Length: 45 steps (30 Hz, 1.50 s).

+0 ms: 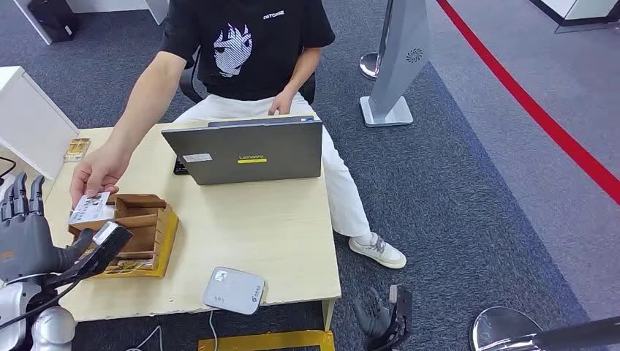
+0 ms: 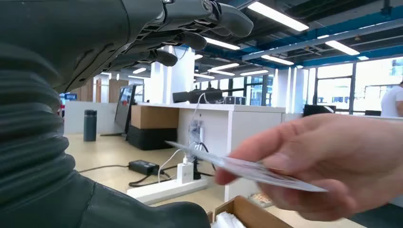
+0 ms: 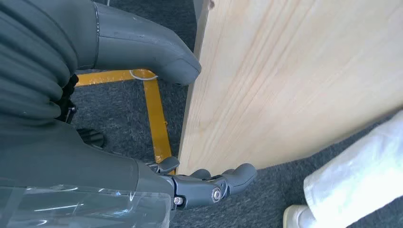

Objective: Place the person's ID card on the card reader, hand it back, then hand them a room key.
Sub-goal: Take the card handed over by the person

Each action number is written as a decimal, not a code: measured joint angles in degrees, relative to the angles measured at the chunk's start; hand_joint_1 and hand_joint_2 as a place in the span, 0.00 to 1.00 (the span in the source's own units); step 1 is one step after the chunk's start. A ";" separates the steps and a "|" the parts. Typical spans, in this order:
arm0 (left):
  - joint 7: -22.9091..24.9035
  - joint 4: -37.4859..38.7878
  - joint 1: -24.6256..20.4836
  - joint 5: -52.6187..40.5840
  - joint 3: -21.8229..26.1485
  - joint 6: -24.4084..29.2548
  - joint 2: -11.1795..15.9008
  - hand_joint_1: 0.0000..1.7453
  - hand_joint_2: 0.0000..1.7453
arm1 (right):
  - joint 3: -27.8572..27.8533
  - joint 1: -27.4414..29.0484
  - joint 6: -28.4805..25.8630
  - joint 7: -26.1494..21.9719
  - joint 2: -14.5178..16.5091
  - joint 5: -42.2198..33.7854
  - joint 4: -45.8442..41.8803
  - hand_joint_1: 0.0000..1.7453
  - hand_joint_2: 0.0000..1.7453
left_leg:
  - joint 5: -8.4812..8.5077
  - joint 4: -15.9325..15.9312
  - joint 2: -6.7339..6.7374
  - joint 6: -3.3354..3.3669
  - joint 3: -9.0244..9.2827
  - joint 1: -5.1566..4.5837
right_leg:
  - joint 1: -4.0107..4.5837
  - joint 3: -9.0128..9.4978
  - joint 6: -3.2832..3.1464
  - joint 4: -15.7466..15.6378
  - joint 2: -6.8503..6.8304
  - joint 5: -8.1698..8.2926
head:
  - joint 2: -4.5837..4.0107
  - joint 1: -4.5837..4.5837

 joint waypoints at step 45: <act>0.38 -3.37 -1.15 -8.61 -12.10 6.03 -3.81 1.00 1.00 | -4.66 0.21 -0.03 -0.73 0.55 3.65 -0.01 0.00 1.00 | -0.08 0.04 0.05 0.07 -0.05 -0.04 | -0.02 -0.05 0.02 -0.03 0.06 0.00 | 0.00 0.03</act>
